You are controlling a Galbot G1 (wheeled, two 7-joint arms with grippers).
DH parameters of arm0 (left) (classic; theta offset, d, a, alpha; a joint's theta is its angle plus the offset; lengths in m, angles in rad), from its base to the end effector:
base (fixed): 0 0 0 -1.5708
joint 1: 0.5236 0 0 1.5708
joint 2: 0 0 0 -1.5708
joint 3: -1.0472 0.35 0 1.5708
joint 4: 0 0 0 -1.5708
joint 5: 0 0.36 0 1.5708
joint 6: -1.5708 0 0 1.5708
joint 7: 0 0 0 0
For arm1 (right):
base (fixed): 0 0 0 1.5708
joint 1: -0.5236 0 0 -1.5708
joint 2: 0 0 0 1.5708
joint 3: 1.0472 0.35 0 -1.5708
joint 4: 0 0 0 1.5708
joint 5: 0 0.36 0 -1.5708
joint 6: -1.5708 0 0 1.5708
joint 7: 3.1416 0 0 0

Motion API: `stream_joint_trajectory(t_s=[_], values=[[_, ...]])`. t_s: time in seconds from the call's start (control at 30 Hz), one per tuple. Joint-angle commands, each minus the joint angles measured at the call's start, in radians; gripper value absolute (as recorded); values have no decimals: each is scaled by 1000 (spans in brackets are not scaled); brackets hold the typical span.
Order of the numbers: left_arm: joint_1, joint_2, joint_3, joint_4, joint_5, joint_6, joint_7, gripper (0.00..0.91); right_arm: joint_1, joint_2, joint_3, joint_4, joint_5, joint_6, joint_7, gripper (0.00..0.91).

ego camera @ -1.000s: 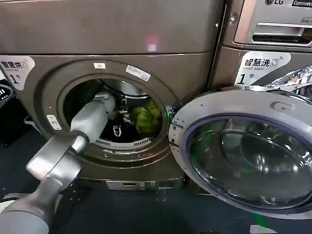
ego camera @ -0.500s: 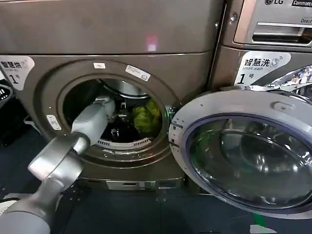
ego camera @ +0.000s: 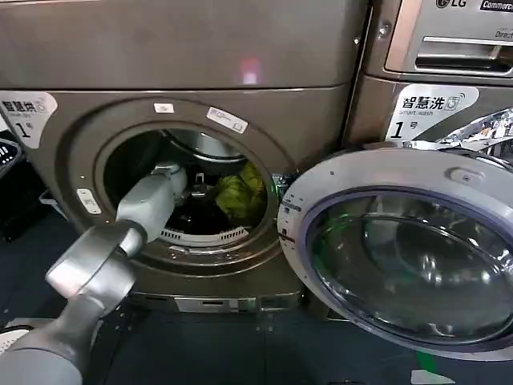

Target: Grasp the clothes from the dryer.

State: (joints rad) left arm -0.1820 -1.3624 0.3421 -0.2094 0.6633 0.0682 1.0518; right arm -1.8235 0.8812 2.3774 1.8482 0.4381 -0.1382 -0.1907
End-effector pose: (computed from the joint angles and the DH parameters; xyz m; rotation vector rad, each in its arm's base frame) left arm 0.6746 0.0895 -0.1884 -0.9440 -1.4726 -1.3507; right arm -0.0567 -0.4165 0.0803 1.3296 2.2448 -1.1113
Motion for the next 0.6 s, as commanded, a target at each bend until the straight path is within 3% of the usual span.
stream_joint_trajectory(t_s=[0.03, 0.33, 0.6], values=[[-3, 0, 1, 2, 1, 2, 0, 137, 4, 0, -5, -2, -3, 1, 0, 907], [3, 1, 1, 4, 2, -2, 5, 0, 8, 5, -10, -3, -6, 3, -1, 907], [18, 3, -15, 3, -15, 3, -22, 0, 7, 0, -7, -7, -6, 4, -1, 907]])
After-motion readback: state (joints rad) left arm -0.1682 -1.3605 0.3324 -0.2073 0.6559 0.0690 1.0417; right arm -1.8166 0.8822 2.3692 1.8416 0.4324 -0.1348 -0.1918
